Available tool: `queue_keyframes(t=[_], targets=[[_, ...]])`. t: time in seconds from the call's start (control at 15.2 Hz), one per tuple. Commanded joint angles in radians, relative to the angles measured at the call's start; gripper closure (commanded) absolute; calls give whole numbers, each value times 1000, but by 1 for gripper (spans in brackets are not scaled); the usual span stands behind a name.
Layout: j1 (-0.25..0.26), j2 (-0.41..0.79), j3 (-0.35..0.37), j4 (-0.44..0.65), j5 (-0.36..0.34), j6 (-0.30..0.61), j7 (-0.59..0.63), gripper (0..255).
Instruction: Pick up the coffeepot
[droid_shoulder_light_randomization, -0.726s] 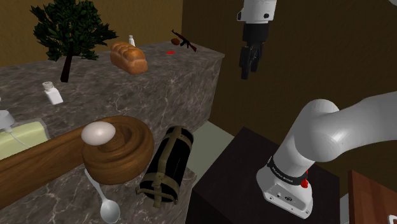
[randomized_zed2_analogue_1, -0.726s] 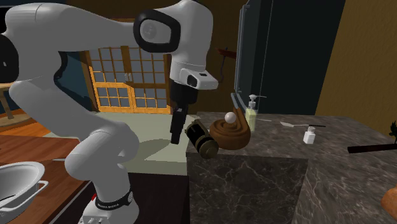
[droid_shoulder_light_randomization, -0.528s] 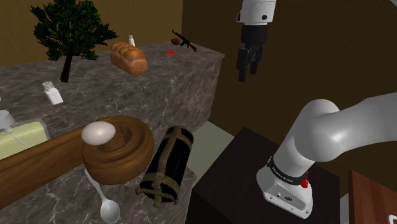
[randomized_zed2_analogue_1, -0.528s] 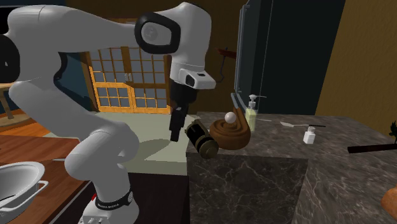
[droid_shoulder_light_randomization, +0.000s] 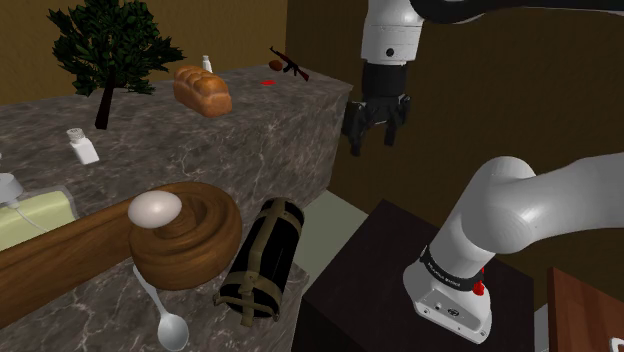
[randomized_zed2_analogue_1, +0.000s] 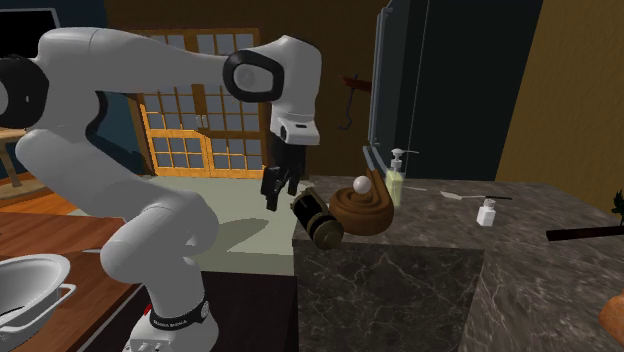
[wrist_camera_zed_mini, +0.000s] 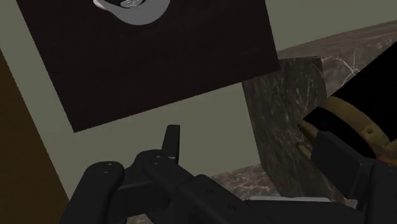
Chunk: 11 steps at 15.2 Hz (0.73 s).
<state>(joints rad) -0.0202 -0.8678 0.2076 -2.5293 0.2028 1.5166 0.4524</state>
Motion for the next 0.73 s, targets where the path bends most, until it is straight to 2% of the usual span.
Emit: queue_keyframes(t=[0.0,0.4,0.66], targets=[[-6,1,68,-4,64,22,128,0],[-52,85,269,27,209,141,465,0],[-112,183,408,84,267,236,686,0]])
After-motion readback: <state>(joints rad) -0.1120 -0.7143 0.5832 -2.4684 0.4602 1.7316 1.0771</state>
